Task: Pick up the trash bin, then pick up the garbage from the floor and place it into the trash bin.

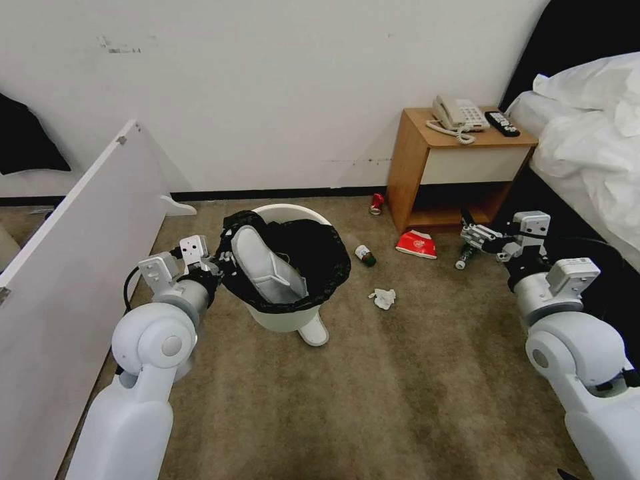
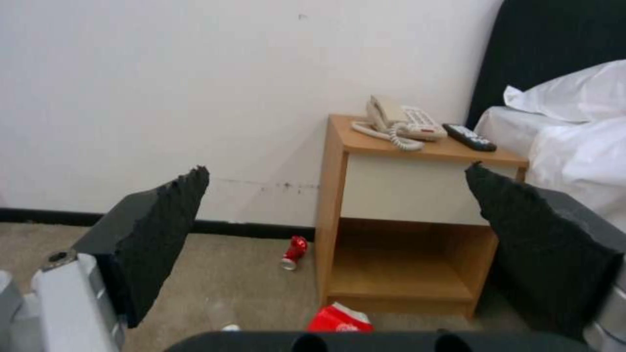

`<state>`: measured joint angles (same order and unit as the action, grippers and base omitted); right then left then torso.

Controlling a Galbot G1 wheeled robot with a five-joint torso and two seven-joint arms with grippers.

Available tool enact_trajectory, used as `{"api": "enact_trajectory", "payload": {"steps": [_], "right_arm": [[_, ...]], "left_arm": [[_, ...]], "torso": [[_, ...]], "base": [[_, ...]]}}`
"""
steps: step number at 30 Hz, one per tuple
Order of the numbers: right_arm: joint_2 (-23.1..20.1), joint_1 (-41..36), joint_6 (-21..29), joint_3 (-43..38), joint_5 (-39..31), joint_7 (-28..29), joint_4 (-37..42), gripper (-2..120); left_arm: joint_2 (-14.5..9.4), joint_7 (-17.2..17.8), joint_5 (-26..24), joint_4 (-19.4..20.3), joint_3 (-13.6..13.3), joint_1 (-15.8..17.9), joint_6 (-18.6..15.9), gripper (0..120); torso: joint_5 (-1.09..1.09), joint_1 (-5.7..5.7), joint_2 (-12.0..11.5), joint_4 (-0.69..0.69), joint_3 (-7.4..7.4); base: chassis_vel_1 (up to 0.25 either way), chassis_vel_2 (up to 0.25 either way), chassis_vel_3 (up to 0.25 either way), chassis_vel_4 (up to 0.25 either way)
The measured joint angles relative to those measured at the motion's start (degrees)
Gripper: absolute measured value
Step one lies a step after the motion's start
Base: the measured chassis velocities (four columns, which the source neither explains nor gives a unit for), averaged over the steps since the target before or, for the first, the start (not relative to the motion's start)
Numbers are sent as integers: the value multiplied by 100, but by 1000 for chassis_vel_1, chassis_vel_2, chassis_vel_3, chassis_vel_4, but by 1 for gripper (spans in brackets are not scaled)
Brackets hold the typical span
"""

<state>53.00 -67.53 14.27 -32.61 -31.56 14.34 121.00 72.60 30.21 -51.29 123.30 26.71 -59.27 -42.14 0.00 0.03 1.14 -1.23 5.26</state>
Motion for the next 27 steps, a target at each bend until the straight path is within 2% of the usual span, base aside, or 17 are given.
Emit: {"api": "enact_trajectory", "payload": {"steps": [27], "right_arm": [[7,-43,-39,-9,17,-73,-7,100]], "left_arm": [[2,5,-10,-15,-21,31,0,4]], "torso": [[0,-1,0,0,0]], "base": [[-33,33,34,-33]]}}
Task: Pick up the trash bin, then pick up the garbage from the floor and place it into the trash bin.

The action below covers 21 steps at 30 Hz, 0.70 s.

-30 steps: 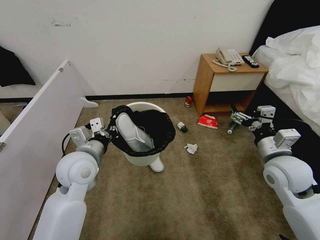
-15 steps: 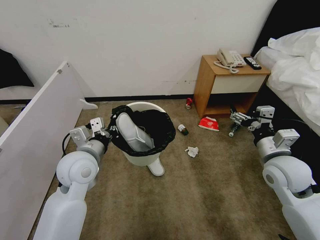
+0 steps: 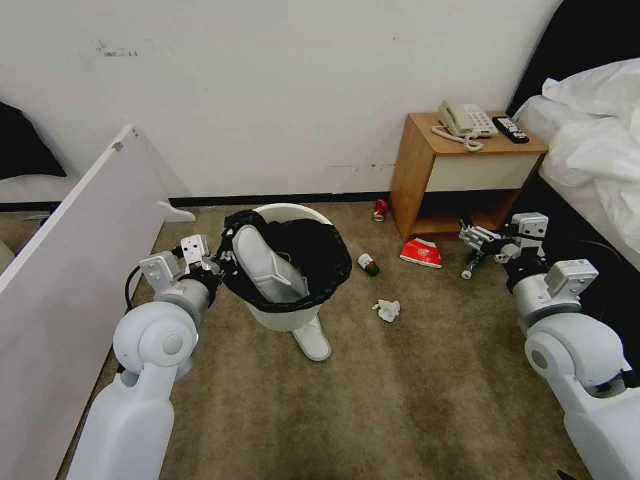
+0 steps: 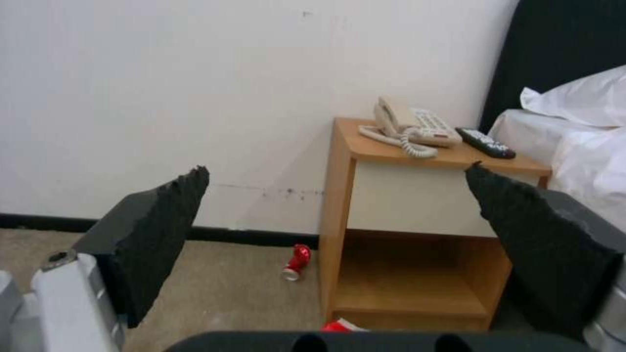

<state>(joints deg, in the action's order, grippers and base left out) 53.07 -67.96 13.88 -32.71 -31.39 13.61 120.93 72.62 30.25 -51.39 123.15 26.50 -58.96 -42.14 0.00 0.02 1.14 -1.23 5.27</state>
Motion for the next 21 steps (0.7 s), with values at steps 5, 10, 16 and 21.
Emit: {"api": "enact_trajectory", "payload": {"steps": [5,10,16,21], "right_arm": [[-2,-51,-7,-14,3,-8,25,100],[-30,-179,-23,-66,12,-18,68,100],[-68,-392,-50,-176,25,-37,143,100],[-98,-598,-73,-265,50,-48,212,100]], "left_arm": [[-5,0,0,0,0,-2,0,4],[-8,0,1,-9,1,-3,0,4],[2,-1,6,-17,0,-15,0,4],[9,-4,10,-26,-4,-13,0,4]], "torso": [[0,0,0,-1,0],[0,0,0,0,0],[0,0,0,0,0],[0,0,0,0,0]], "base": [[-29,19,32,-22],[-39,61,57,-43],[-51,57,58,-57],[-60,55,60,-66]]}}
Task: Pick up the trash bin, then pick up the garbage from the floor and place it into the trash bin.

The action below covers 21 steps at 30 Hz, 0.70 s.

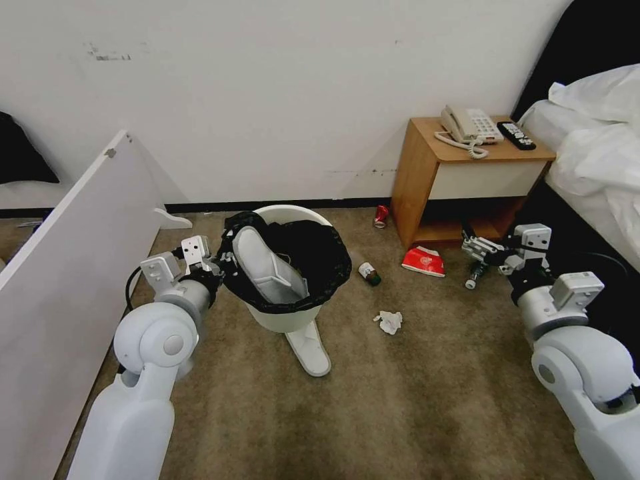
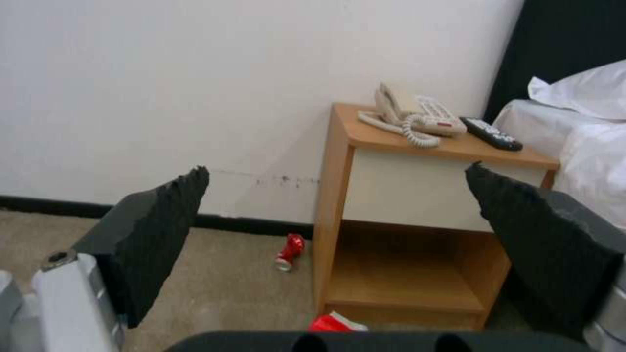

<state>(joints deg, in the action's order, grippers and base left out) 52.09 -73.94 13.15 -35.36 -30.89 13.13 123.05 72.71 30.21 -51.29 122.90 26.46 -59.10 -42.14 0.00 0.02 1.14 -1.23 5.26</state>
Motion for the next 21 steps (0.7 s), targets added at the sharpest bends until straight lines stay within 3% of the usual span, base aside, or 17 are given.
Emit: {"api": "enact_trajectory", "payload": {"steps": [21], "right_arm": [[-62,-396,-82,-301,37,-58,165,100]], "left_arm": [[9,-5,11,-1,-28,0,0,4]], "torso": [[0,0,0,0,0]], "base": [[-65,60,57,-62]]}}
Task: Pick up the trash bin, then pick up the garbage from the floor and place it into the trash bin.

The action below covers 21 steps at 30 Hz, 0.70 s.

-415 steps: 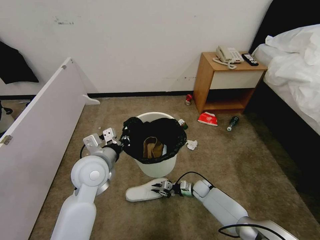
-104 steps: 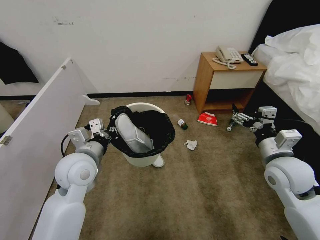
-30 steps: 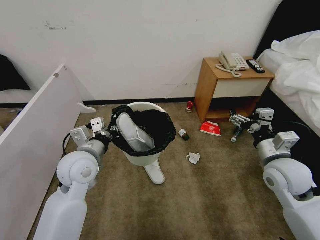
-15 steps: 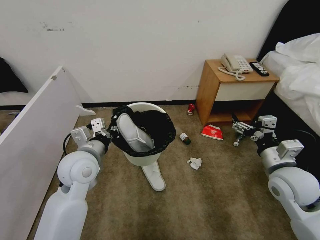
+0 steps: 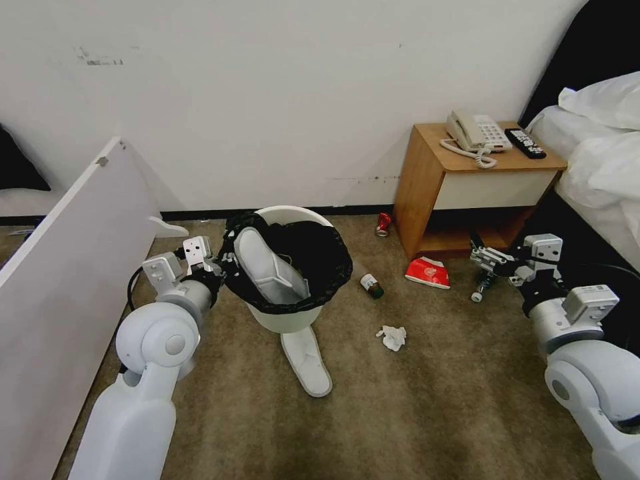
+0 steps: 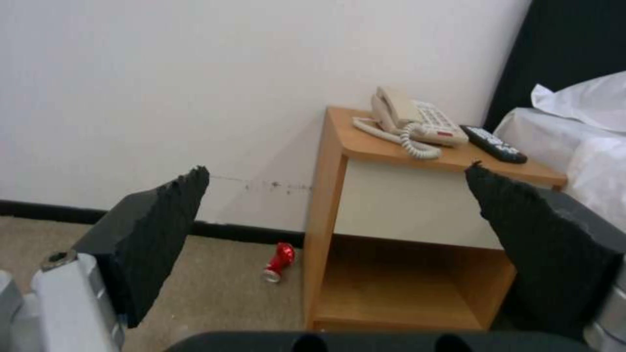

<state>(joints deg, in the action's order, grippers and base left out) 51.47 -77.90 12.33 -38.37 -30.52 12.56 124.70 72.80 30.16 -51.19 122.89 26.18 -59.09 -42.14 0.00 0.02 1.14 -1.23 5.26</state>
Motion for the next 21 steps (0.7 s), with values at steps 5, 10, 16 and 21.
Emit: {"api": "enact_trajectory", "payload": {"steps": [5,10,16,21], "right_arm": [[8,-16,-5,-1,7,-11,5,100],[19,0,-13,9,20,-22,-2,100],[32,9,-22,36,28,-27,-15,100],[38,11,-37,40,37,-58,-29,100]], "left_arm": [[-1,0,0,10,-1,-5,0,4],[-16,0,-6,20,11,-3,0,4],[-17,0,-8,23,17,-3,0,4],[-16,0,-9,22,16,4,0,4]], "torso": [[0,0,0,0,0],[0,0,0,0,0],[0,0,0,0,0],[-1,0,0,1,1]], "base": [[-65,70,71,-55],[-68,77,80,-64],[-64,65,74,-75],[-71,68,65,-67]]}}
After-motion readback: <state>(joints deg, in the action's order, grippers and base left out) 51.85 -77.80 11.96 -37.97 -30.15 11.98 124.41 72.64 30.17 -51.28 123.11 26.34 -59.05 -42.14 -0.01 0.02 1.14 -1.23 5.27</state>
